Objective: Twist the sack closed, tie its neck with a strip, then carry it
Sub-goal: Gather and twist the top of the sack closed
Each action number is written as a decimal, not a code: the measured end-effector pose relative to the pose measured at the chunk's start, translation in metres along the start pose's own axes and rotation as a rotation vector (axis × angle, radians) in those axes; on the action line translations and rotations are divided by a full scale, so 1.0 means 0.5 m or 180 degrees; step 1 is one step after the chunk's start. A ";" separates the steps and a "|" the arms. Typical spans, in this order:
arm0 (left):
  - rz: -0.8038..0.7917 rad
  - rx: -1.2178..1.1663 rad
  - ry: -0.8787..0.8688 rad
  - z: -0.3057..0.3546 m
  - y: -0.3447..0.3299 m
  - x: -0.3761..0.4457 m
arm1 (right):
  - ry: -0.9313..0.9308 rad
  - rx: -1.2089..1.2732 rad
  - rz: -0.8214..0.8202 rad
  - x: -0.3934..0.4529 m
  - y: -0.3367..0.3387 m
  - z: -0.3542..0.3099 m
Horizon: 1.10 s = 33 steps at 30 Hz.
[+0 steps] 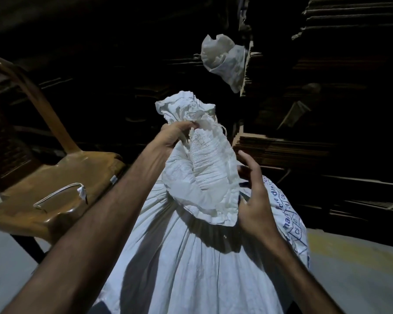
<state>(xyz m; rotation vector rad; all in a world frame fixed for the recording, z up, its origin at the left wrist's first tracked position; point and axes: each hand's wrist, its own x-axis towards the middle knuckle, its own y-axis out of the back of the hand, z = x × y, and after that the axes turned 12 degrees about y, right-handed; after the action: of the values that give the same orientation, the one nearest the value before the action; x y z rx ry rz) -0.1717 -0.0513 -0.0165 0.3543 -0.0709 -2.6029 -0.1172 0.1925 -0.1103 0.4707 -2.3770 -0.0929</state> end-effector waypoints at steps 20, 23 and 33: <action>-0.0934 -0.0587 0.0375 0.024 0.040 -0.028 | 0.1625 -0.1928 -0.0248 0.257 -0.028 -0.022; -0.1045 -0.1064 0.0132 0.010 0.046 -0.033 | 0.1146 -0.1278 0.0161 0.328 -0.048 -0.023; -0.2110 -0.1309 -0.0423 -0.041 0.058 -0.042 | 0.0398 -0.0403 0.0003 0.407 -0.089 -0.012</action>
<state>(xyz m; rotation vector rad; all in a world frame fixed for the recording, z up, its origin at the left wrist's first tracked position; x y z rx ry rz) -0.1348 -0.0659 -0.0277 0.0513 0.6283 -3.1807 -0.2396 0.0784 0.0141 0.4031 -2.2332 -0.2063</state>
